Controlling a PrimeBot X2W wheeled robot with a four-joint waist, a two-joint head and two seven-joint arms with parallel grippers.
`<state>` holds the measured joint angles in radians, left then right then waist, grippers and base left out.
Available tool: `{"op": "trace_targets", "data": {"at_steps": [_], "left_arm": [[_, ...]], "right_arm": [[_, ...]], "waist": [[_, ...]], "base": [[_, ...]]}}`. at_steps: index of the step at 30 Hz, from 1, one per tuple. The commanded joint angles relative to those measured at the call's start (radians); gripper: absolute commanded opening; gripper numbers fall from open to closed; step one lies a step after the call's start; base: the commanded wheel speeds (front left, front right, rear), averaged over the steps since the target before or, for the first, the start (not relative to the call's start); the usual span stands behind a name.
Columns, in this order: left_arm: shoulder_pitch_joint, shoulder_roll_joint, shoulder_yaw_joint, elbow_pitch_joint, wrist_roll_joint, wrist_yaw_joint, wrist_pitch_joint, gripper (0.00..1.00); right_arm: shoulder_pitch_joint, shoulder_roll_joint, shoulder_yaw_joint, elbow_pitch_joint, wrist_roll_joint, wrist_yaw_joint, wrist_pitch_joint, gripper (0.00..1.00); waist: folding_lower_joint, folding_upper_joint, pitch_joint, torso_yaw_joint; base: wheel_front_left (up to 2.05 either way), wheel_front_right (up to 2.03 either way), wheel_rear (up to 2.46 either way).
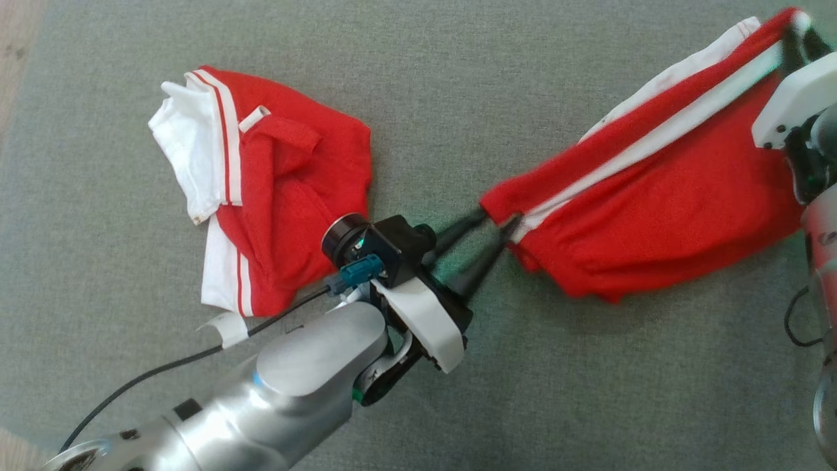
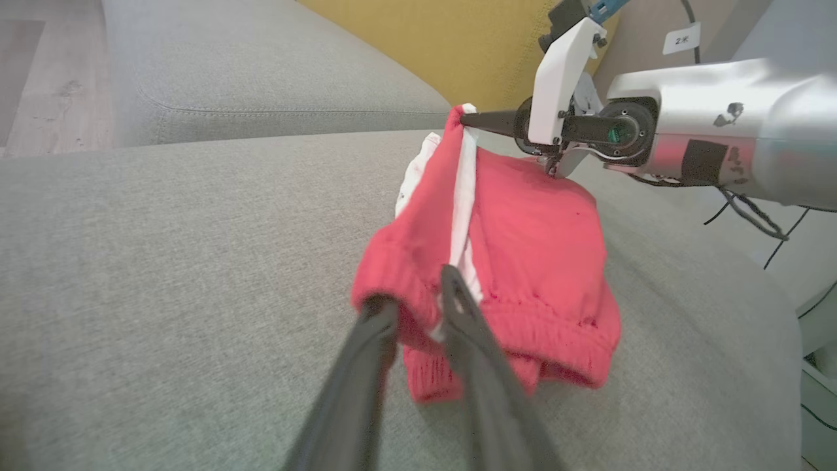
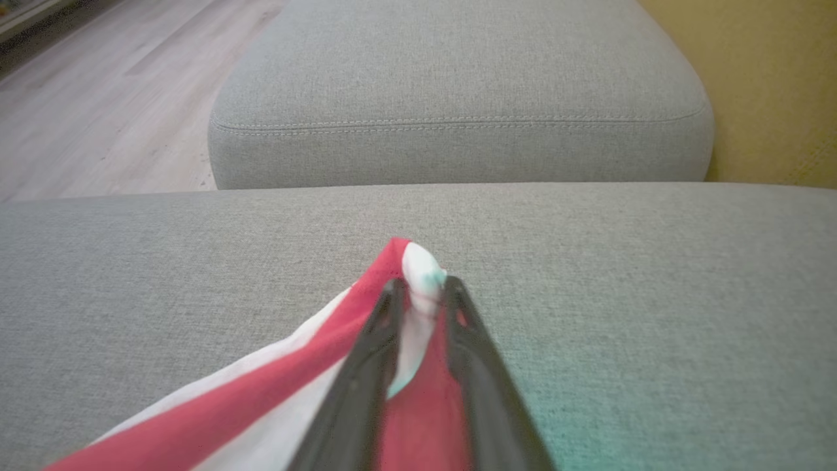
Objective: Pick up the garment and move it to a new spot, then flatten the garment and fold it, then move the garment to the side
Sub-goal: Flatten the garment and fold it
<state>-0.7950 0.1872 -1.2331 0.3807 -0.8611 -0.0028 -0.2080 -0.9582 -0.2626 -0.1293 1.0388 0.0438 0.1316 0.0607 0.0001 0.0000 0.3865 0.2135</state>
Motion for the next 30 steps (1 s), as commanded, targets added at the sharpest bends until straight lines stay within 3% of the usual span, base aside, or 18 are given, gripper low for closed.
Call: {"op": "trace_targets", "data": {"at_steps": [1, 10, 20, 24, 27, 30], "left_arm": [[-0.035, 0.008, 0.027, -0.016, 0.005, 0.004, -0.005, 1.0], [-0.012, 0.035, 0.048, 0.027, 0.002, 0.023, -0.025, 1.0], [0.066, 0.098, 0.11, -0.003, -0.029, 0.072, -0.044, 1.0], [0.105, 0.128, 0.19, -0.039, -0.025, 0.122, -0.052, 1.0], [0.157, 0.143, 0.301, -0.083, 0.015, 0.186, -0.053, 1.0], [0.219, 0.14, 0.379, -0.118, 0.041, 0.202, -0.053, 1.0]], "right_arm": [[-0.034, 0.003, 0.016, -0.024, 0.002, -0.001, -0.014, 1.0], [-0.033, 0.017, 0.1, 0.017, 0.066, -0.001, -0.098, 1.0], [0.042, 0.011, 0.198, -0.052, 0.226, -0.001, -0.174, 1.0], [0.11, 0.007, 0.217, -0.121, 0.299, -0.001, -0.224, 1.0], [0.183, 0.002, 0.237, -0.187, 0.334, -0.001, -0.259, 1.0], [0.239, -0.001, 0.255, -0.244, 0.351, -0.001, -0.276, 1.0]], "waist": [[-0.0001, 0.0, -0.002, 0.0], [-0.0001, 0.0, -0.071, -0.039], [-0.0001, 0.0, -0.216, -0.101], [-0.0001, 0.0, -0.276, -0.123], [-0.0001, 0.0, -0.316, -0.138], [-0.0001, 0.0, -0.336, -0.152]], "base": [[0.0, 0.0, 0.0], [0.0, 0.0, 0.0], [0.0, 0.0, 0.0], [0.0, 0.0, 0.0], [0.0, 0.0, 0.0], [0.0, 0.0, 0.0]]}}
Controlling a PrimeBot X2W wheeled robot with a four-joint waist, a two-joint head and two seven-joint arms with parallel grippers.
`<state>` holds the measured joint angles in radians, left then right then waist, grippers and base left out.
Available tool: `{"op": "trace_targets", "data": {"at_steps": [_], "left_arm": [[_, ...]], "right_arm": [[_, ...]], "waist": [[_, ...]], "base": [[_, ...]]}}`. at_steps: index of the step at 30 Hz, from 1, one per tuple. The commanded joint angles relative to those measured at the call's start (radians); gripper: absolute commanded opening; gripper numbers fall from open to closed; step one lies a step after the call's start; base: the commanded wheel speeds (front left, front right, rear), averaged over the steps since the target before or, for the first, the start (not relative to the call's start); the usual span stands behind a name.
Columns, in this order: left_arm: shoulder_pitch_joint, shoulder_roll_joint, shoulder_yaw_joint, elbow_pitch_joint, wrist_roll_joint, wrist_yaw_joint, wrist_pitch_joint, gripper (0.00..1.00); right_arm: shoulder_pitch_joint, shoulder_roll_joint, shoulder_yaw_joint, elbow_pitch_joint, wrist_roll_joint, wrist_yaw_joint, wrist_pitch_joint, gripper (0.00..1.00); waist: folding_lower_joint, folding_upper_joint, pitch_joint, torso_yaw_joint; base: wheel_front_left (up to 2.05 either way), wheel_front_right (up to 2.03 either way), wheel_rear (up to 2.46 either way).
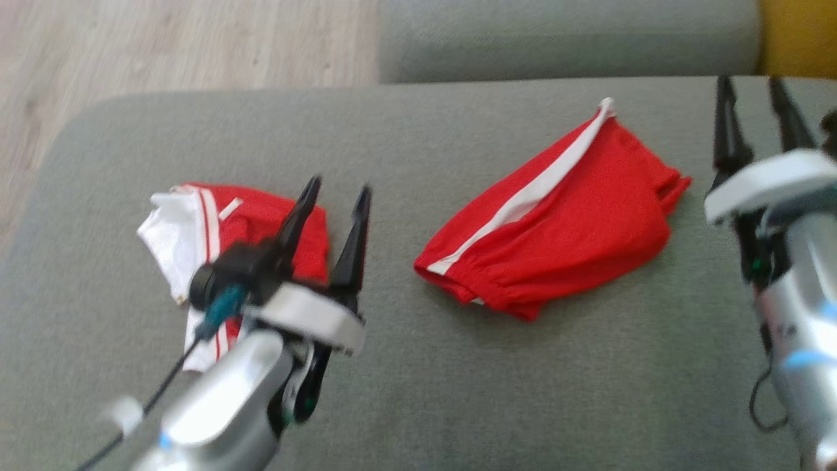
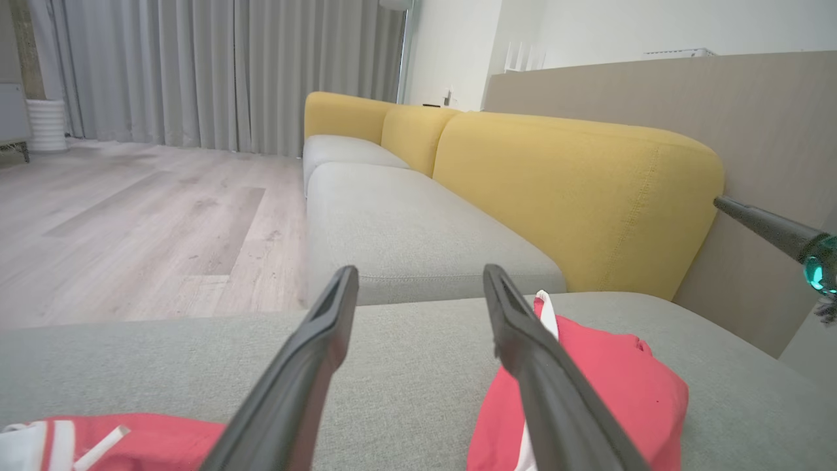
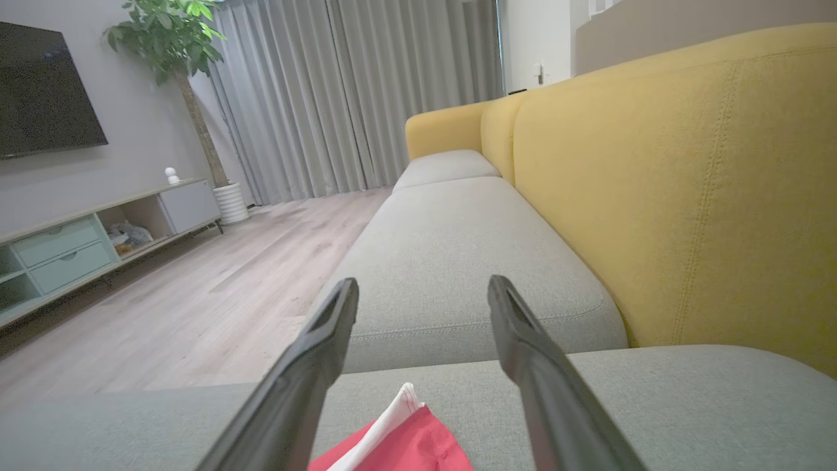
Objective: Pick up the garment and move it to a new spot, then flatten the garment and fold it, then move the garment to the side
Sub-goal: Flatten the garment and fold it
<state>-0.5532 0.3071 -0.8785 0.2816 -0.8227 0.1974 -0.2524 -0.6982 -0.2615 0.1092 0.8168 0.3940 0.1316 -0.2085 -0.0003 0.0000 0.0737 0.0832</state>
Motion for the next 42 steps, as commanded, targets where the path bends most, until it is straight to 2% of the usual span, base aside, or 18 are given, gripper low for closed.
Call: {"op": "trace_targets", "data": {"at_steps": [1, 6, 10, 11, 14, 20, 25, 32, 42], "left_arm": [[0.005, 0.024, 0.055, -0.033, 0.031, 0.009, -0.009, 1.0], [0.151, 0.003, 0.211, -0.097, 0.141, 0.011, -0.009, 1.0], [0.27, -0.037, 0.326, -0.116, 0.196, -0.018, -0.009, 1.0], [0.326, -0.062, 0.371, -0.112, 0.221, -0.04, -0.009, 1.0], [0.379, -0.079, 0.393, -0.084, 0.301, -0.068, -0.009, 1.0], [0.411, -0.137, 0.476, -0.059, 0.366, -0.121, -0.009, 1.0], [0.39, -0.165, 0.506, -0.044, 0.42, -0.167, -0.009, 1.0], [0.344, -0.199, 0.521, -0.026, 0.47, -0.214, -0.009, 1.0], [0.283, -0.236, 0.531, -0.005, 0.513, -0.258, -0.009, 1.0]], "right_arm": [[0.008, -0.003, 0.023, -0.053, 0.008, -0.001, -0.014, 1.0], [0.174, 0.007, 0.016, -0.209, 0.02, -0.001, -0.038, 1.0], [0.322, 0.048, -0.007, -0.322, -0.005, -0.001, -0.047, 1.0], [0.393, 0.078, -0.023, -0.367, -0.028, -0.001, -0.048, 1.0], [0.479, 0.124, -0.05, -0.423, -0.064, -0.001, -0.05, 1.0], [0.548, 0.173, -0.094, -0.489, -0.107, -0.001, -0.039, 1.0], [0.512, 0.178, -0.119, -0.516, -0.145, -0.001, 0.007, 1.0], [0.341, 0.178, -0.235, -0.464, -0.243, -0.001, 0.113, 1.0], [0.065, 0.122, -0.439, -0.202, -0.353, -0.001, 0.321, 1.0]], "waist": [[0.0003, 0.0, -0.031, -0.029], [0.0003, 0.0, -0.058, -0.057], [0.0003, 0.0, -0.068, -0.076], [0.0003, 0.0, -0.071, -0.081], [0.0003, 0.0, -0.07, -0.082], [0.0003, 0.0, -0.05, -0.064], [0.0003, 0.0, -0.003, -0.038], [0.0003, 0.0, 0.101, 0.018], [0.0003, 0.0, 0.2, 0.102]], "base": [[0.0, 0.0, 0.0], [0.0, 0.0, 0.0], [0.0, 0.0, 0.0], [0.0, 0.0, 0.0], [0.0, 0.0, 0.0], [0.0, 0.0, 0.0], [0.0, 0.0, 0.0], [0.0, 0.0, 0.0], [0.0, 0.0, 0.0]]}}
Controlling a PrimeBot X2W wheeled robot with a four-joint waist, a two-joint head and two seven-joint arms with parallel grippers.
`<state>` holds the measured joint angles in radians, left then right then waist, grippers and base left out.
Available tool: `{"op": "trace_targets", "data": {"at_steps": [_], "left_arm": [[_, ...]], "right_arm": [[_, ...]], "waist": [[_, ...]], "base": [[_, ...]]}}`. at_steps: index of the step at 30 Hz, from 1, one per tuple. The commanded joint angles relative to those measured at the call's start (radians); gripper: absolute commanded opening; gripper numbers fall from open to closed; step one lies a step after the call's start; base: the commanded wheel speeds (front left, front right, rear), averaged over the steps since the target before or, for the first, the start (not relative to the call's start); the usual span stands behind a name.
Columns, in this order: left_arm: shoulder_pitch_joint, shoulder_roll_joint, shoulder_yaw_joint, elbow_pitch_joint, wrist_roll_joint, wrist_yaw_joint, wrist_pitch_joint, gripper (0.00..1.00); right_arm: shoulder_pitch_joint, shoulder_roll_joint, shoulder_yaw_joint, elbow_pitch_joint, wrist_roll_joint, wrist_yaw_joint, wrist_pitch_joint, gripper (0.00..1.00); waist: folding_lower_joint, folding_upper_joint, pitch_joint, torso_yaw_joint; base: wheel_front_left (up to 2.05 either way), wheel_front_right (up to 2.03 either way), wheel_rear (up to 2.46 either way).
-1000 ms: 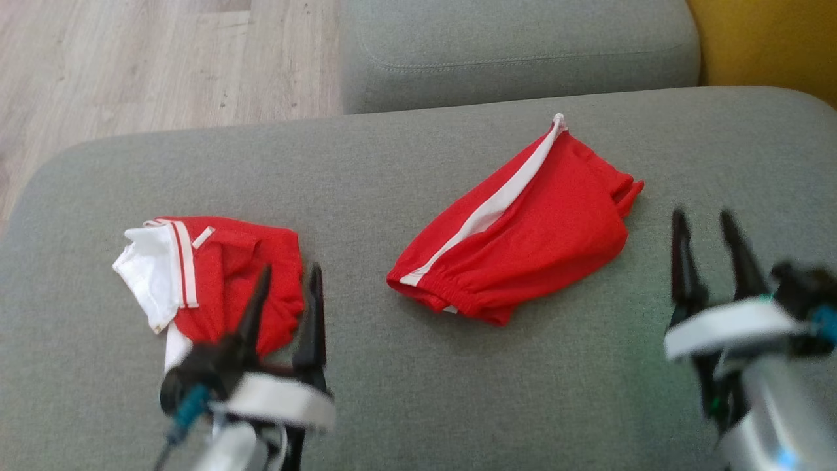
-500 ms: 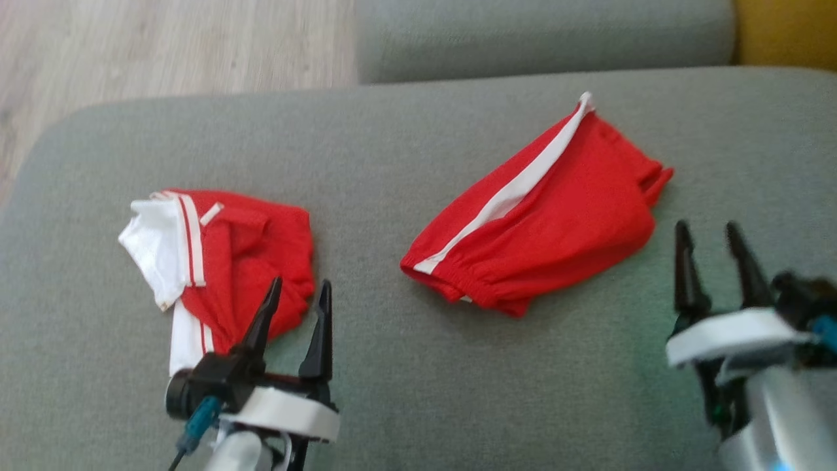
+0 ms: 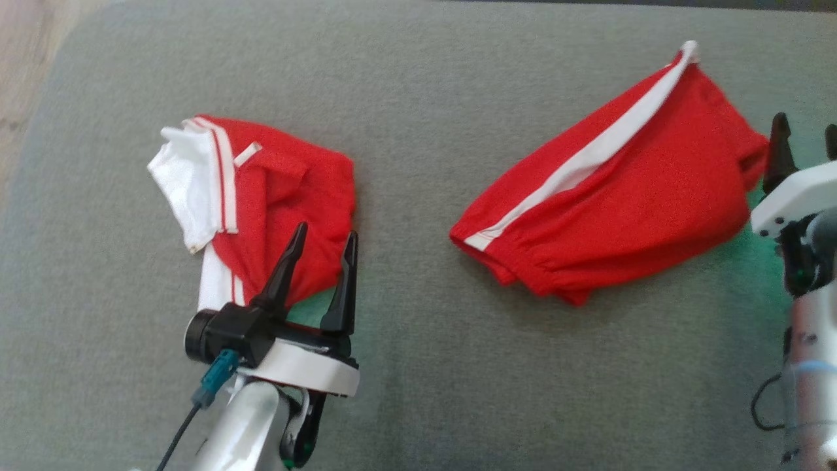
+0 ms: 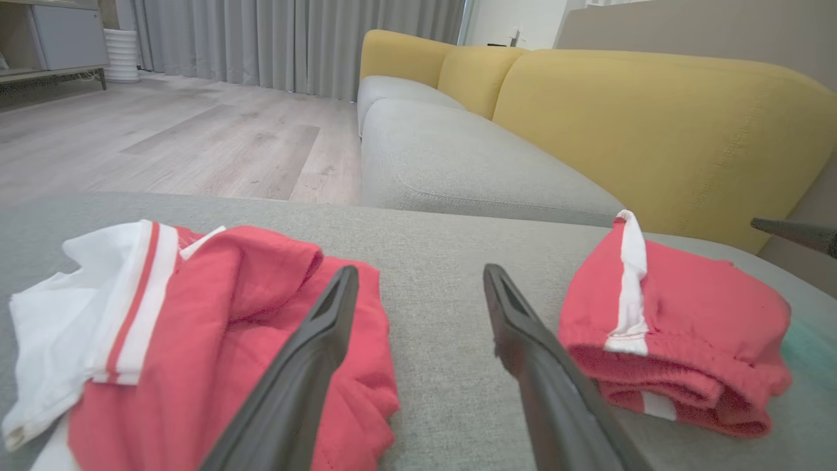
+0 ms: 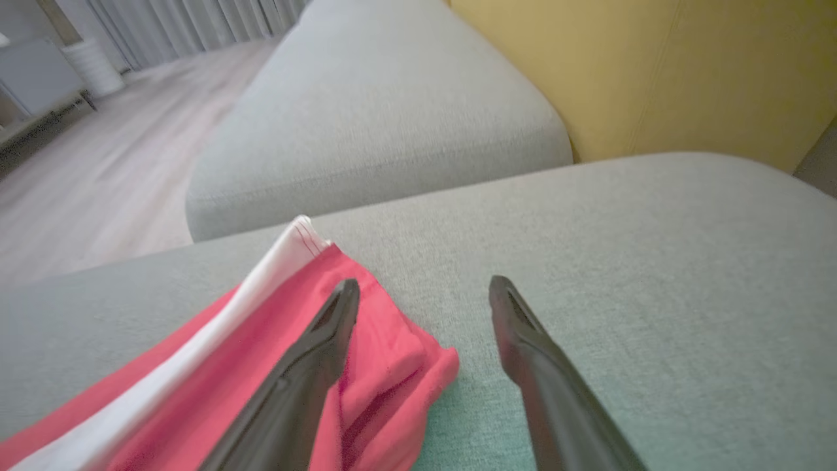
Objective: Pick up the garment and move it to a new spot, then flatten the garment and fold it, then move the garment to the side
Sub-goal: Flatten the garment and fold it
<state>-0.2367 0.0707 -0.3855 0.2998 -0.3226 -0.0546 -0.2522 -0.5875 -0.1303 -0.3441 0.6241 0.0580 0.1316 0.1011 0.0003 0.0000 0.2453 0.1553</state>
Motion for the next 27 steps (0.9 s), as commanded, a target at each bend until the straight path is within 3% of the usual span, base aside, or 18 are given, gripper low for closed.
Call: {"op": "trace_targets", "data": {"at_steps": [1, 10, 18, 19, 20, 21, 27], "left_arm": [[-0.036, -0.002, 0.038, -0.022, 0.015, -0.009, -0.009, 1.0], [-0.069, -0.015, 0.027, -0.006, 0.043, -0.027, -0.009, 1.0], [-0.074, -0.02, 0.025, -0.007, 0.044, -0.031, -0.01, 1.0], [-0.074, -0.02, 0.026, -0.007, 0.044, -0.031, -0.01, 1.0], [-0.072, -0.02, 0.028, -0.007, 0.044, -0.03, -0.01, 1.0], [-0.07, -0.02, 0.028, -0.006, 0.044, -0.03, -0.01, 1.0], [-0.059, -0.02, 0.038, 0.0, 0.047, -0.029, -0.01, 1.0]], "right_arm": [[-0.065, -0.015, 0.005, 0.017, -0.031, -0.001, 0.022, 1.0], [-0.152, -0.069, -0.052, 0.222, -0.149, -0.001, 0.095, 1.0], [-0.198, -0.064, -0.024, 0.353, -0.171, -0.001, 0.11, 1.0], [-0.2, -0.064, -0.017, 0.365, -0.166, -0.001, 0.109, 0.64], [-0.202, -0.064, -0.007, 0.377, -0.162, -0.001, 0.105, 0.18], [-0.203, -0.065, 0.004, 0.384, -0.157, -0.001, 0.093, 0.0], [-0.199, -0.09, 0.01, 0.39, -0.116, -0.001, -0.011, 0.0]], "waist": [[-0.0003, 0.0, 0.034, 0.036], [-0.0003, 0.0, 0.064, 0.067], [-0.0003, 0.0, 0.07, 0.061], [-0.0003, 0.0, 0.069, 0.058], [-0.0003, 0.0, 0.066, 0.055], [-0.0003, 0.0, 0.062, 0.052], [-0.0003, 0.0, 0.022, 0.025]], "base": [[0.0, 0.0, 0.0], [0.0, 0.0, 0.0], [0.0, 0.0, 0.0], [0.0, 0.0, 0.0], [0.0, 0.0, 0.0], [0.0, 0.0, 0.0], [0.0, 0.0, 0.0]]}}
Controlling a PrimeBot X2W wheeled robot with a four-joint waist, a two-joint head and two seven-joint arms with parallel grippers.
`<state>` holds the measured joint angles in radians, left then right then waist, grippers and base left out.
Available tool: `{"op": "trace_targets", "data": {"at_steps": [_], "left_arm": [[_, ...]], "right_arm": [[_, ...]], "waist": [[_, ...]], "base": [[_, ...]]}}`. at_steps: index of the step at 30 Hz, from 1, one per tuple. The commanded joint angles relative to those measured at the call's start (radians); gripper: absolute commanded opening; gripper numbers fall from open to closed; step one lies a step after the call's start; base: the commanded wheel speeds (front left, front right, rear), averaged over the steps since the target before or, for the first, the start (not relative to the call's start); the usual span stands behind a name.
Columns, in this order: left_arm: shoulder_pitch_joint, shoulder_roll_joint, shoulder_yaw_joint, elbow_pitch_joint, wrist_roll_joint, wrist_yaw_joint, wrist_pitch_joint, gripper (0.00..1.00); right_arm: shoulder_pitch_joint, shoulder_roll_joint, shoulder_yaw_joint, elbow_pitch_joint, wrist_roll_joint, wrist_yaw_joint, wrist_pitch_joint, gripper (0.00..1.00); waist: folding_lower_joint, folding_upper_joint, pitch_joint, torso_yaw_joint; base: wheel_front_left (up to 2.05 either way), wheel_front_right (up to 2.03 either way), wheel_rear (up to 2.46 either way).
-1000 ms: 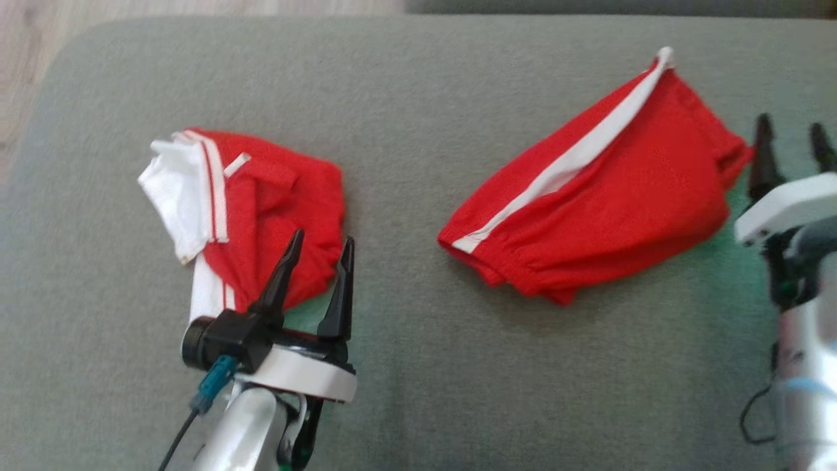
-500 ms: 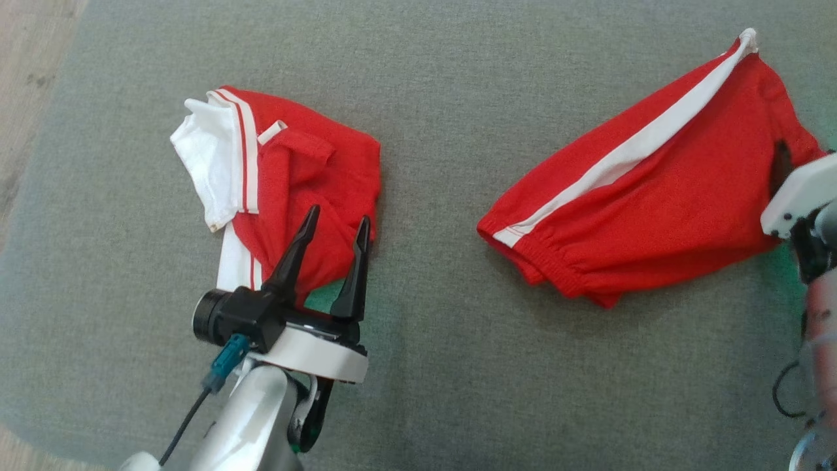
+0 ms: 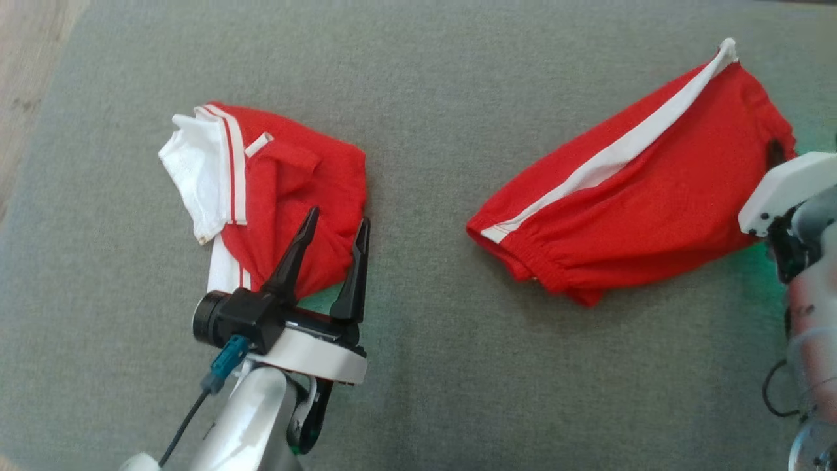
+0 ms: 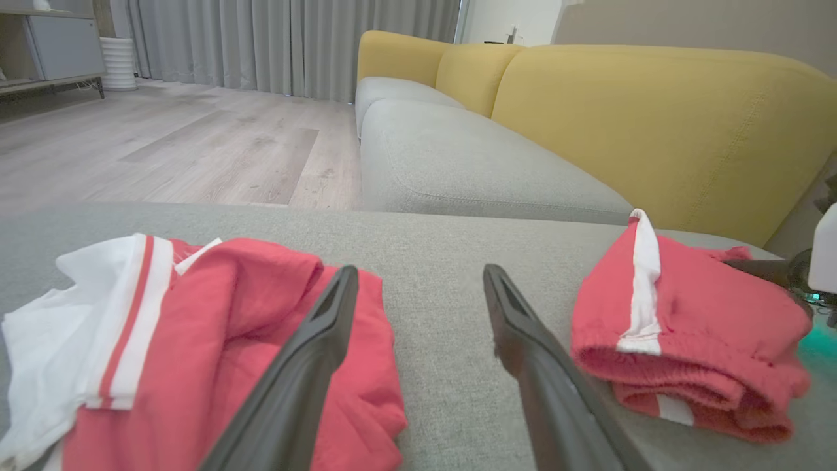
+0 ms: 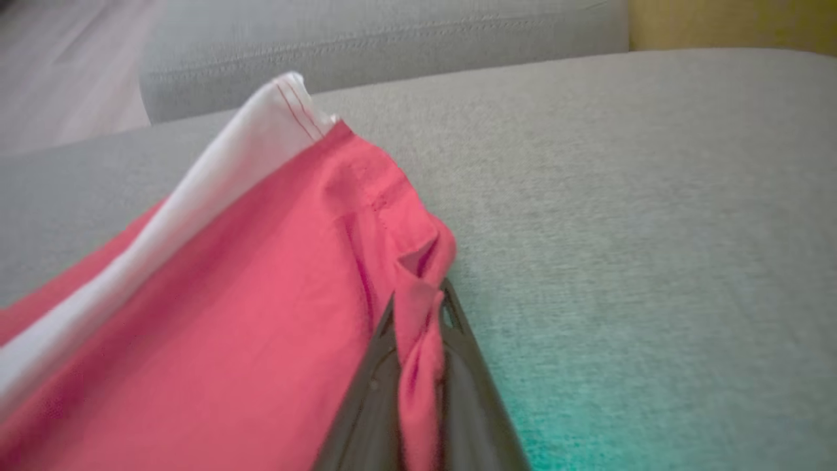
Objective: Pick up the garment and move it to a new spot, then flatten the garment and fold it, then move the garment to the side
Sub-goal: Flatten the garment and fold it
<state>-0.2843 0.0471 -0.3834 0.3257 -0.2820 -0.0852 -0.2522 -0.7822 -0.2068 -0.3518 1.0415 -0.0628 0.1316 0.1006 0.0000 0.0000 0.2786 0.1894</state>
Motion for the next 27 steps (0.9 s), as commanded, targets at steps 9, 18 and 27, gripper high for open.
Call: {"op": "trace_targets", "data": {"at_steps": [9, 18, 27], "left_arm": [[0.035, 0.003, 0.056, -0.033, 0.003, 0.006, -0.01, 1.0], [0.078, 0.003, 0.086, -0.031, 0.01, 0.016, -0.01, 1.0], [0.094, 0.003, 0.096, -0.032, 0.015, 0.012, -0.01, 1.0]], "right_arm": [[0.09, -0.037, -0.055, -0.066, 0.097, -0.001, -0.115, 0.0], [0.287, 0.044, -0.242, -0.247, 0.09, -0.001, -0.144, 0.0], [0.397, 0.142, -0.324, -0.441, 0.092, -0.001, -0.119, 0.0]], "waist": [[0.0, 0.0, -0.096, -0.071], [0.0, 0.0, -0.145, -0.115], [0.0, 0.0, -0.157, -0.127]], "base": [[0.0, 0.0, 0.0], [0.0, 0.0, 0.0], [0.0, 0.0, 0.0]]}}
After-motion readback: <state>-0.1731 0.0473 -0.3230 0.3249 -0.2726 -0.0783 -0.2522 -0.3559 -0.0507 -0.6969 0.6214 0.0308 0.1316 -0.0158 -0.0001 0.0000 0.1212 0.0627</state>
